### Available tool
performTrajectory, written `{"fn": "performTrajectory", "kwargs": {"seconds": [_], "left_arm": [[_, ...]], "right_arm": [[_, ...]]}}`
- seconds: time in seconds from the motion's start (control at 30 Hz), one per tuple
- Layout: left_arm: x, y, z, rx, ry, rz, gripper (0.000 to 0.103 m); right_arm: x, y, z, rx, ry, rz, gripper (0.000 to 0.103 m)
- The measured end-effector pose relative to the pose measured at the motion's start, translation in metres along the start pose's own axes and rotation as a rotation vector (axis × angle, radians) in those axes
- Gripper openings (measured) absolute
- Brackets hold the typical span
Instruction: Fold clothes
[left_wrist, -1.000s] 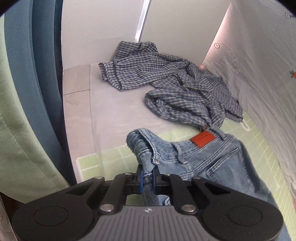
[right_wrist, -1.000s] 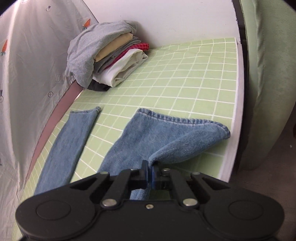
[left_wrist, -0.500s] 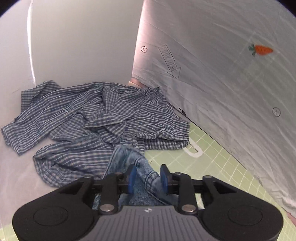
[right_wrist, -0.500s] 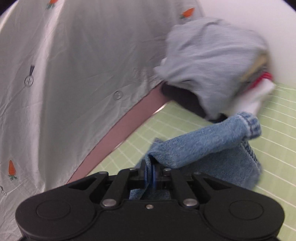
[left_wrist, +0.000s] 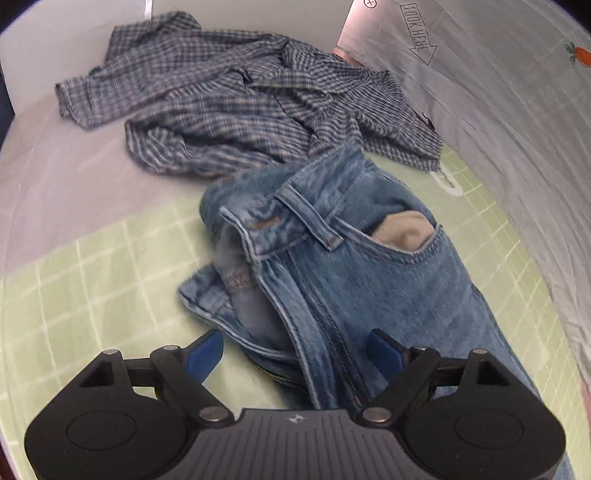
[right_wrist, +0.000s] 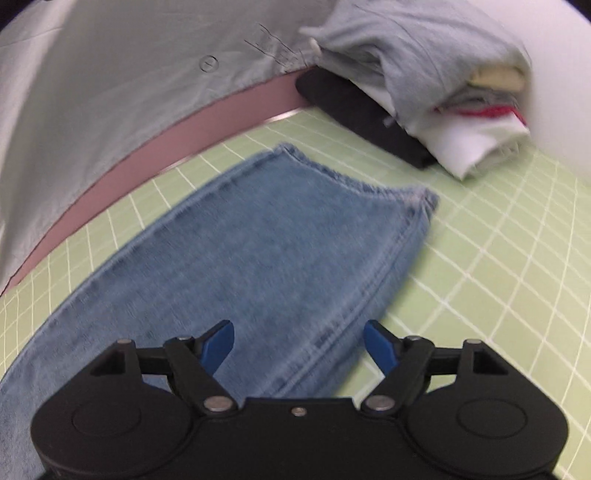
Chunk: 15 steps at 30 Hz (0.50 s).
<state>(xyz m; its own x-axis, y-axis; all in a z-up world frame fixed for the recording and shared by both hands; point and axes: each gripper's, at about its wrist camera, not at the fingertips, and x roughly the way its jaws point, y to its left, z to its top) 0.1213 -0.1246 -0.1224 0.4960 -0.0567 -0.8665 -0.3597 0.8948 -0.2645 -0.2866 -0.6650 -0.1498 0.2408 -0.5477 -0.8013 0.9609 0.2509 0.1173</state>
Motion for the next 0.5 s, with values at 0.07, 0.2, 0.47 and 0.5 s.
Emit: {"fn": "performTrajectory", "kwargs": {"seconds": [0.07, 0.2, 0.47, 0.5], "left_arm": [[0.005, -0.01, -0.006, 0.014, 0.015, -0.026, 0.086], [0.006, -0.03, -0.016, 0.043, -0.029, 0.02, 0.081], [0.0, -0.014, -0.015, 0.036, -0.063, -0.043, 0.023], [-0.001, -0.011, -0.016, 0.041, -0.065, -0.056, 0.021]], "right_arm": [[0.0, -0.003, -0.009, 0.003, -0.004, 0.009, 0.078], [-0.001, 0.006, -0.012, -0.068, -0.027, 0.044, 0.067], [-0.006, -0.005, -0.006, -0.138, -0.064, 0.06, 0.006], [-0.009, -0.008, -0.009, -0.146, -0.065, 0.053, 0.006]]}}
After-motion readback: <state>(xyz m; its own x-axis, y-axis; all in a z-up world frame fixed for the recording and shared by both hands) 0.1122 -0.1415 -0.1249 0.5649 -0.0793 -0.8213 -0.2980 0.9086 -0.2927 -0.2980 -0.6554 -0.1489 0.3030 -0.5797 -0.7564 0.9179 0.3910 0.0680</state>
